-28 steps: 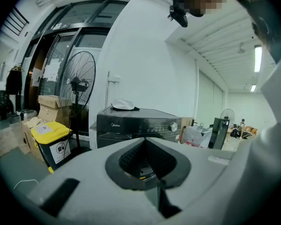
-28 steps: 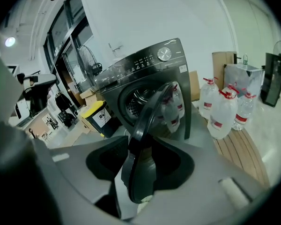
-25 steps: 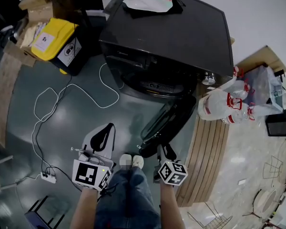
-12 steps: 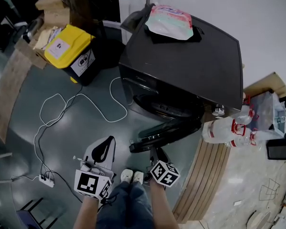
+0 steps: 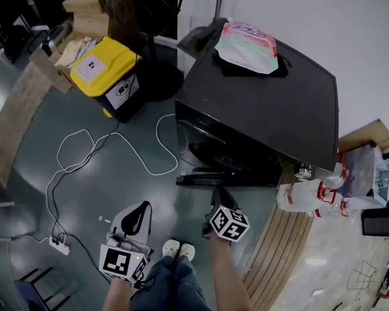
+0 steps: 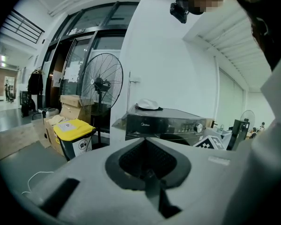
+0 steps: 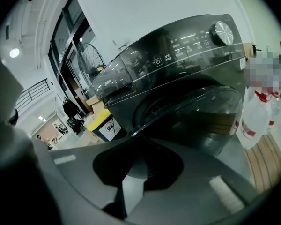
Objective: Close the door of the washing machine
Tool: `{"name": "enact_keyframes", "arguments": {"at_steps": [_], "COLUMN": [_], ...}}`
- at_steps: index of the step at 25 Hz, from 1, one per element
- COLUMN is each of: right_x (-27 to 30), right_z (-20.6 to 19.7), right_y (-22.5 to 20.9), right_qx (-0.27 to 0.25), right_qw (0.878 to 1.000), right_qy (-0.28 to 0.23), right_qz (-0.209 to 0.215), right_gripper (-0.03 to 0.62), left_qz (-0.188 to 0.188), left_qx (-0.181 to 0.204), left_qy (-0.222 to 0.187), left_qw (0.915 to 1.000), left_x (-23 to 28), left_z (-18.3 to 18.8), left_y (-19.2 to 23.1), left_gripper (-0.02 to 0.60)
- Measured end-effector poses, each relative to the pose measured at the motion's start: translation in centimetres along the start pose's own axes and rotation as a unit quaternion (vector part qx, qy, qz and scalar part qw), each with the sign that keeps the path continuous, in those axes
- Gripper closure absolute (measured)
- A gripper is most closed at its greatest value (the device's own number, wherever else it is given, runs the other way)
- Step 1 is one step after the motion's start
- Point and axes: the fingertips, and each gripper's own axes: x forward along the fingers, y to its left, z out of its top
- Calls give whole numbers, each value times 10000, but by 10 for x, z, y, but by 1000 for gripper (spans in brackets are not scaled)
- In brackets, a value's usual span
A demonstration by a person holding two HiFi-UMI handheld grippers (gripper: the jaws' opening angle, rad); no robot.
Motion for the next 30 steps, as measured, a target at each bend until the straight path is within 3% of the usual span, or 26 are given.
{"name": "enact_keyframes", "arguments": {"at_steps": [14,30], "right_x": [47,60], "right_z": [54,71], "right_y": [-18,-23], "right_qx": [-672,-861], "right_qw": [9970,9926], "right_qy": [-326,-598], "right_qz": [-211,-619], "right_gripper": [588,585], "left_qz": [57,39], "left_qx": [-9,-25], "left_qy": [73,14], "left_qw": [10000,10000], "left_x": [-1,12], "left_z": [-10,-6], "left_y": [0,-4], "left_gripper": [574,574]}}
